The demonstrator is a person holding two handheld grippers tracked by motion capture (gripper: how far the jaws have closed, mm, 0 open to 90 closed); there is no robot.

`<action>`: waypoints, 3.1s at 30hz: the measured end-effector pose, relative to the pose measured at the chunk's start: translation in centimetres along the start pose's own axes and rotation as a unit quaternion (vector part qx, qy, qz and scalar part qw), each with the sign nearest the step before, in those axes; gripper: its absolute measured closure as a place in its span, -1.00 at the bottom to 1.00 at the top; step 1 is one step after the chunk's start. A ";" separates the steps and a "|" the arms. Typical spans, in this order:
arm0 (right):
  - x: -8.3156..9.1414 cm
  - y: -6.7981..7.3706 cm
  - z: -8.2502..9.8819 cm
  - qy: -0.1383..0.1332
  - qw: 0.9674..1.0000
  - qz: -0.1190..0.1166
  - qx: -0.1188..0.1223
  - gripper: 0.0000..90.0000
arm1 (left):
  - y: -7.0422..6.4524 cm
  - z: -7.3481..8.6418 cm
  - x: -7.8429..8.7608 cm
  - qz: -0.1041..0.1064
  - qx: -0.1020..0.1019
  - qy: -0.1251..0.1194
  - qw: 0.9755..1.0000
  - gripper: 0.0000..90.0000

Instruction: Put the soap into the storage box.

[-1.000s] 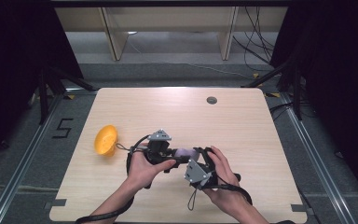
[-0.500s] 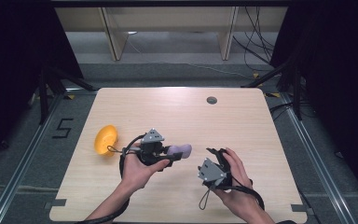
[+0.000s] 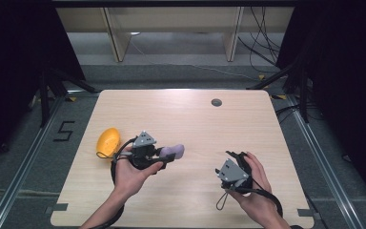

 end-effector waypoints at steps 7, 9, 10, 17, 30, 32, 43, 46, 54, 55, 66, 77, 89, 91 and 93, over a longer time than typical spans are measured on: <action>0.4 -0.1 0.9 0.008 1.000 -0.001 -0.014 -0.24 | 0.8 0.3 0.9 -0.018 0.007 -0.006 1.000 0.30; 0.5 -0.4 1.2 0.008 1.000 0.003 -0.017 -0.24 | 1.2 0.3 1.5 -0.025 0.006 -0.009 1.000 0.30; 0.5 -0.4 1.2 0.008 1.000 0.003 -0.017 -0.24 | 1.2 0.3 1.5 -0.025 0.006 -0.009 1.000 0.30; 0.9 -0.7 2.2 0.016 1.000 0.007 -0.024 -0.24 | 2.3 0.5 2.7 -0.042 0.010 -0.009 0.999 0.30; 1.4 -1.2 3.7 0.026 0.999 0.011 -0.040 -0.21 | 4.7 1.1 4.7 -0.072 0.028 -0.022 0.997 0.30; 1.4 -1.3 3.7 0.022 0.999 0.020 -0.042 -0.21 | 5.1 1.3 5.1 -0.077 0.032 -0.025 0.996 0.30; 1.7 -1.3 4.2 0.029 0.998 0.017 -0.047 -0.19 | 7.1 2.3 7.0 -0.117 0.046 -0.028 0.992 0.30; 1.6 -1.5 4.2 0.026 0.999 0.014 -0.038 -0.19 | 7.6 2.5 7.3 -0.121 0.053 -0.031 0.991 0.30; 1.7 -1.5 4.7 0.033 0.998 0.014 -0.052 -0.18 | 8.5 2.7 8.1 -0.150 0.055 -0.039 0.986 0.30; 1.7 -1.4 4.7 0.034 0.998 0.011 -0.052 -0.18 | 8.5 2.8 8.1 -0.151 0.056 -0.040 0.986 0.30; 1.8 -1.5 5.0 0.038 0.998 0.006 -0.054 -0.18 | 9.9 3.2 8.7 -0.168 0.075 -0.050 0.982 0.30; 1.8 -1.5 5.0 0.037 0.998 0.006 -0.055 -0.19 | 11.0 3.0 9.4 -0.198 0.080 -0.060 0.975 0.30; 1.8 -1.6 5.0 0.033 0.998 0.007 -0.051 -0.18 | 12.6 2.7 10.5 -0.228 0.088 -0.078 0.966 0.30; 1.8 -1.6 5.1 0.036 0.998 0.009 -0.059 -0.19 | 12.9 2.7 10.6 -0.236 0.092 -0.080 0.964 0.30; 1.8 -1.6 5.1 0.036 0.998 0.009 -0.059 -0.19 | 13.2 2.8 10.6 -0.239 0.092 -0.082 0.963 0.30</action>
Point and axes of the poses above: each handheld gripper's, and its own axes: x roughly backward along the jaws, z roughly out of its underside, y roughly to its left, the point moved 5 cm from there along -x, roughly forward along the jaws, and after that the axes turned 2 degrees about -x, right-handed, at the moved point
